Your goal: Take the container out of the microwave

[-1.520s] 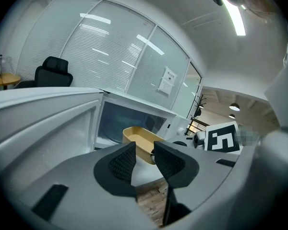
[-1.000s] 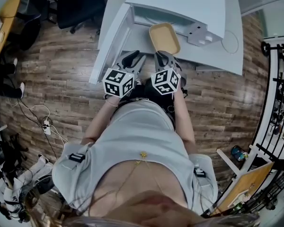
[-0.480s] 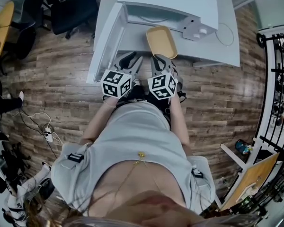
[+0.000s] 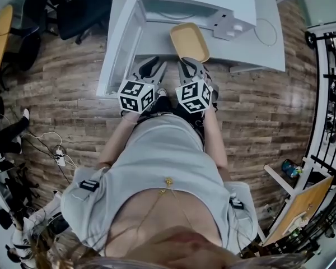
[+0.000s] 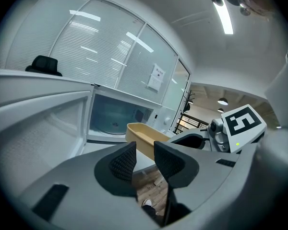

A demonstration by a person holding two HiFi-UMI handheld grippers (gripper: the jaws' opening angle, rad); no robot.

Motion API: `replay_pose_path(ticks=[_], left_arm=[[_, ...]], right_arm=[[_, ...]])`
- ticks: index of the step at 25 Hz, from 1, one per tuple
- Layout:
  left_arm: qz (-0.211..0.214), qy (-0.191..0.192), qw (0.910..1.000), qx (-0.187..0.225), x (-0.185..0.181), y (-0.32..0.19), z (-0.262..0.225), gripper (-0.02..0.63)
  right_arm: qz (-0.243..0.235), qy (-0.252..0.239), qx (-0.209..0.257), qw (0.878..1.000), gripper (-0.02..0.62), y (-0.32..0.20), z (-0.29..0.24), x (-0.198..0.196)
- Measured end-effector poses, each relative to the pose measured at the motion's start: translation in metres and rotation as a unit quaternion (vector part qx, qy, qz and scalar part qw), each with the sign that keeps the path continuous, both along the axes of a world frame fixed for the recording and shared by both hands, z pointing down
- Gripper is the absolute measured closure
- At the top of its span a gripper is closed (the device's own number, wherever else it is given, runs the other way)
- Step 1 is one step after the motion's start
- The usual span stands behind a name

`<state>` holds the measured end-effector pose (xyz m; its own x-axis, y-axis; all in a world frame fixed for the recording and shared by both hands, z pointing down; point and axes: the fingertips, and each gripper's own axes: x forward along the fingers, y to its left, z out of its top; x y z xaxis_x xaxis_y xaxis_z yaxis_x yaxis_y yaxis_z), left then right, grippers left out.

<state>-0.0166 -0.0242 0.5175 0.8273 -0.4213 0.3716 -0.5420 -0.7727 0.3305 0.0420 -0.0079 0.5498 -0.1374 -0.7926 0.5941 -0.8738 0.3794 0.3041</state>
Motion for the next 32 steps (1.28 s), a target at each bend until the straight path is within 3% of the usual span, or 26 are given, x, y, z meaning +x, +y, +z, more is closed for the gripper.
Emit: replay_pose_path(ticks=[32], left_arm=[[0.005, -0.007, 1.0, -0.001, -0.003, 0.003, 0.001, 0.482]], right_arm=[[-0.005, -0.019, -0.001, 1.0, 0.56, 0.001, -0.006, -0.012]])
